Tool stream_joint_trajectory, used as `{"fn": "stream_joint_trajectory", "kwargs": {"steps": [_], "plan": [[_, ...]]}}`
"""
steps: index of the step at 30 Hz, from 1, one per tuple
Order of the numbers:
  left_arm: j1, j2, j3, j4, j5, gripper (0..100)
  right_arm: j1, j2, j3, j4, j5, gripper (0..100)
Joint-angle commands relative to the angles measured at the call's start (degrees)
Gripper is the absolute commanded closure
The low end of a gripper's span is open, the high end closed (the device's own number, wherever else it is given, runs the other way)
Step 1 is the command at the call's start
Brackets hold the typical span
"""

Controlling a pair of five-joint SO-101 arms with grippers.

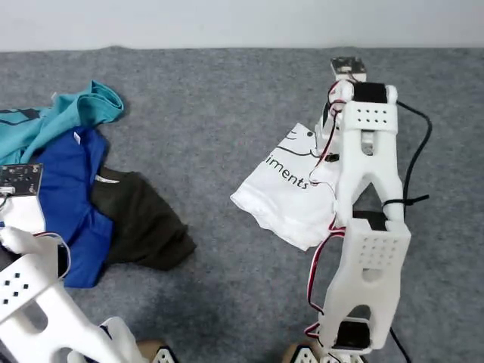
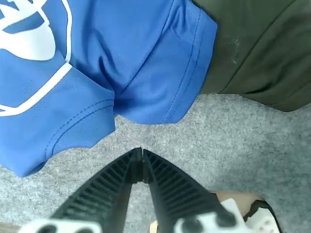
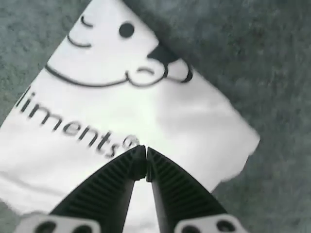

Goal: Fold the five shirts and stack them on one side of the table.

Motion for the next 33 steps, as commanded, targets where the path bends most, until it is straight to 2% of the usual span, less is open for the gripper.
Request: {"fn": "stream_joint_trajectory", "kwargs": {"steps": [1, 12, 14, 19, 21, 33], "plan": [[0.5, -1.0, -2.1, 0.1, 0.1, 99, -0.4, -5.8, -2.7, 6.0, -8.7, 98.7], [0.6, -1.0, -2.1, 0.1, 0.1, 99, -1.3, -6.2, -2.5, 6.7, -34.5, 96.2], [0.6, -1.0, -2.1, 0.1, 0.1, 99, -1.5, -5.9, -2.5, 6.7, -37.4, 87.2], [0.6, -1.0, -2.1, -1.2, 0.1, 99, -3.5, -0.7, -2.5, 5.4, -41.8, 51.2], [0.6, -1.0, -2.1, -1.8, 0.1, 99, -4.4, 2.4, -2.6, 4.2, -43.1, 45.2], [0.7, -0.5, -2.1, -1.9, 0.0, 99, -5.6, 12.7, -2.6, -3.0, -45.8, 50.1]]}}
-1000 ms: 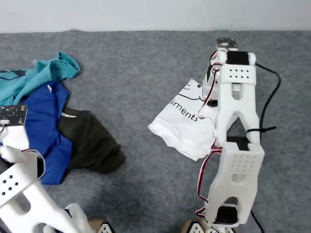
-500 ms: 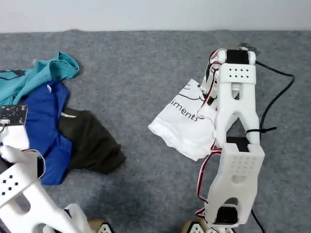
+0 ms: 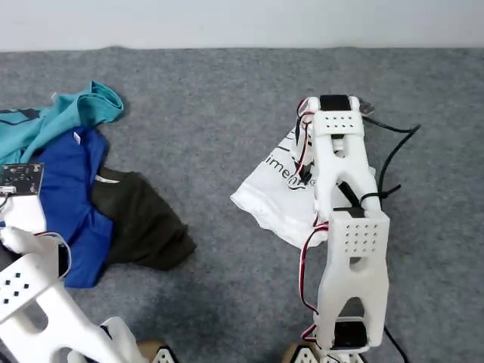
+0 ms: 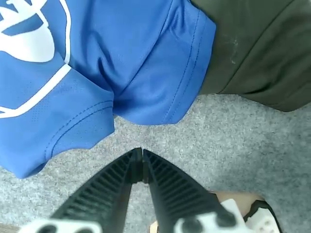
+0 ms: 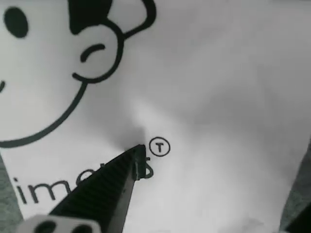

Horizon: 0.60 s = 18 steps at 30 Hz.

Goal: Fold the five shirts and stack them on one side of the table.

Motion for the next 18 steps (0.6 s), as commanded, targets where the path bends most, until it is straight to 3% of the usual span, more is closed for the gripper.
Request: {"fn": "stream_joint_trajectory", "kwargs": {"steps": [1, 6, 14, 18], "plan": [[0.4, -0.5, -2.0, -1.8, 0.0, 99, -0.4, 1.5, -2.5, -2.7, -0.7, 50.1], [0.4, -0.5, -2.0, -1.9, 0.0, 99, -0.4, 6.4, -2.7, -5.9, -0.7, 52.9], [0.4, -0.5, -2.0, -1.9, 0.0, 99, 0.9, 6.6, -2.9, -5.3, -0.5, 85.9], [0.4, -0.5, -2.0, -1.9, 0.0, 99, 2.1, 6.6, -2.9, -5.1, -0.3, 94.1]]}}
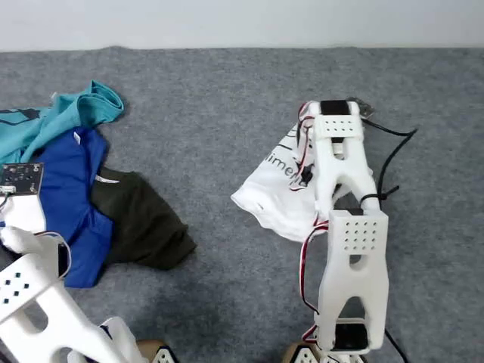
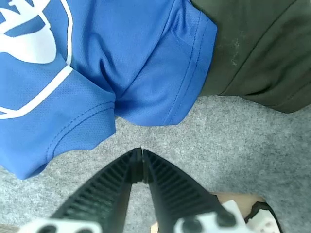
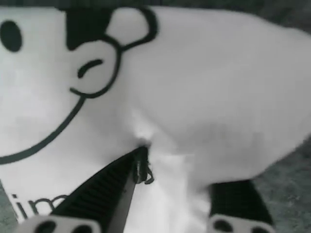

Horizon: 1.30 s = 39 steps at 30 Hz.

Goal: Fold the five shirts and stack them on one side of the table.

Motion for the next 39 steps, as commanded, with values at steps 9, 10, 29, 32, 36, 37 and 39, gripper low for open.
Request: {"fn": "stream_joint_trajectory", "kwargs": {"steps": [9, 10, 29, 32, 36, 37, 39], "plan": [[0.4, -0.5, -1.7, -1.6, 0.0, 99, 3.2, -2.8, -1.1, 6.6, 5.5, 98.9], [0.4, -0.5, -1.7, -1.6, 0.0, 99, 3.3, -4.1, -1.1, 8.3, 7.5, 98.9], [0.4, -0.6, -1.5, -1.5, 0.0, 99, 31.0, -16.2, -1.0, 5.6, 71.5, 98.9], [0.4, -0.9, -1.5, -1.4, 0.0, 99, 35.5, -14.7, -1.0, 1.0, 76.2, 98.9], [0.4, -0.9, -1.5, -1.4, 0.0, 99, 39.4, -12.6, -1.0, -4.2, 79.0, 98.9], [0.4, -0.8, -1.5, -1.4, 0.0, 99, 40.1, -12.2, -1.0, -5.3, 79.7, 98.9], [0.4, -0.7, -1.5, -1.4, 0.0, 99, 41.2, -11.2, -1.0, -7.6, 80.5, 98.7]]}}
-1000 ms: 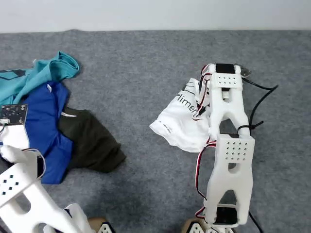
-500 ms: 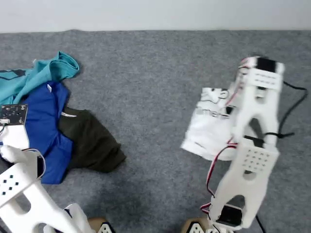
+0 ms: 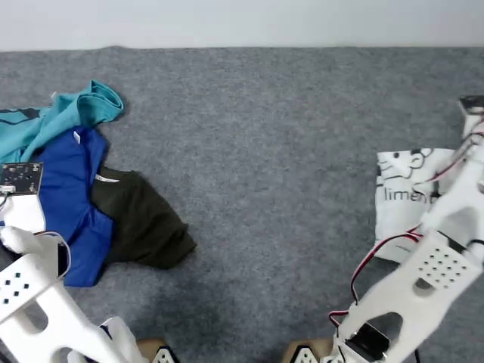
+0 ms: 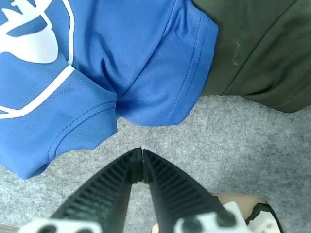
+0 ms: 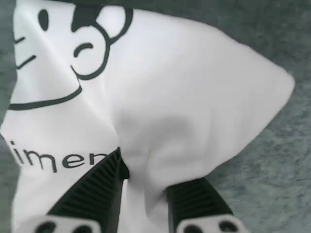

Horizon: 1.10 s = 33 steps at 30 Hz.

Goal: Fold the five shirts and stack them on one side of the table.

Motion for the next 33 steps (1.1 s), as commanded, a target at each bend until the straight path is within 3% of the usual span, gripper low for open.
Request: {"fn": "stream_joint_trajectory", "kwargs": {"steps": [1, 3, 6, 9, 12, 18, 25, 33], "plan": [[0.4, -0.7, -1.5, -1.1, 0.0, 99, 2.3, -0.2, -1.2, -3.8, 1.8, 98.6], [0.4, -0.7, -1.5, -1.1, 0.0, 99, 2.3, 0.1, -1.2, -3.6, 1.8, 95.4], [0.4, -0.8, -1.5, -1.1, 0.0, 99, 2.2, -0.8, -1.3, -1.9, 0.4, 82.0], [0.4, -0.9, -1.5, -1.1, 0.0, 99, 2.2, -3.6, -1.3, -0.2, -6.9, 70.1], [0.4, -0.8, -1.5, -1.1, 0.0, 99, 1.9, -6.9, -1.3, 3.1, -9.7, 65.5], [0.4, -0.9, -0.7, -1.1, 0.0, 99, -0.3, -11.9, -1.3, 13.3, -9.6, 71.6], [0.4, -1.0, 1.1, -1.1, 0.0, 99, -1.2, -8.1, -1.0, 16.9, -9.6, 99.6], [0.3, -1.0, 0.8, -1.1, 0.0, 99, -1.2, 2.1, -0.2, 17.3, -10.7, 98.8]]}}
